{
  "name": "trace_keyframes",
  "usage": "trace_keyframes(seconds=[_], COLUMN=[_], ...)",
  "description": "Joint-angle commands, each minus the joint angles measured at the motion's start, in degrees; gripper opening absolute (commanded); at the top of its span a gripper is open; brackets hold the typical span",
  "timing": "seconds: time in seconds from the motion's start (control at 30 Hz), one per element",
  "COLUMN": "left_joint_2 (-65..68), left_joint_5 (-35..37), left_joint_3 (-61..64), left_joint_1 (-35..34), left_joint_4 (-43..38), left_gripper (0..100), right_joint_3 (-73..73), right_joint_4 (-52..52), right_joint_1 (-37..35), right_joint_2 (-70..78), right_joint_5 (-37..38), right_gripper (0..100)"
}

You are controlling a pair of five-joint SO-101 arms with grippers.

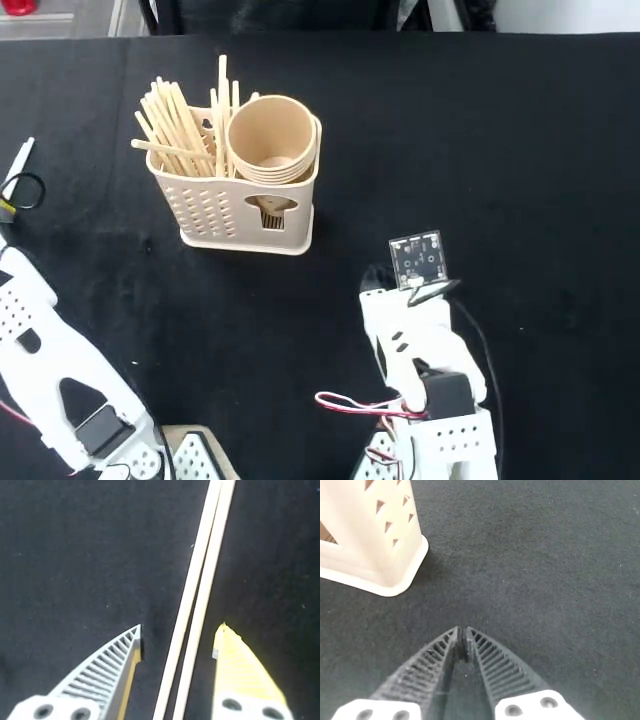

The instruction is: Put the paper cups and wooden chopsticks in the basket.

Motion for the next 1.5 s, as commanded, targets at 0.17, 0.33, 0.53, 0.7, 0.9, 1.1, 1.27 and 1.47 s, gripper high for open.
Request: trace_keyframes(seconds=[0.17,0.33,0.53,0.7,0.9,1.1,1.27,1.47], left_joint_2=[0.7,0.7,0.6,-0.3,-3.1,-17.8,-39.9,-72.6], left_joint_5=[-5.9,-7.8,-11.5,-11.8,-5.8,-1.6,0.0,0.0], left_joint_3=[11.6,16.3,17.8,14.1,7.1,18.5,42.2,72.9], left_joint_1=[0.7,0.7,0.6,0.5,-0.6,-2.2,-2.3,-2.3], left_joint_4=[2.0,2.5,8.9,18.8,25.1,25.1,24.9,14.6], left_gripper=[16,8,3,3,3,3,3,3], right_joint_3=[0.0,0.0,0.0,0.0,0.0,0.0,0.0,0.0], right_joint_4=[0.3,0.3,0.3,0.3,0.3,0.3,0.3,0.3], right_joint_1=[0.5,0.5,0.5,0.6,0.6,0.6,0.6,0.6], right_joint_2=[-0.6,-0.6,-0.6,-0.6,-0.6,-0.6,-0.3,-0.2], right_joint_5=[0.4,0.4,0.4,0.4,0.4,0.4,0.4,0.4], right_gripper=[1.4,1.4,1.4,1.4,1.4,1.5,1.5,1.4])
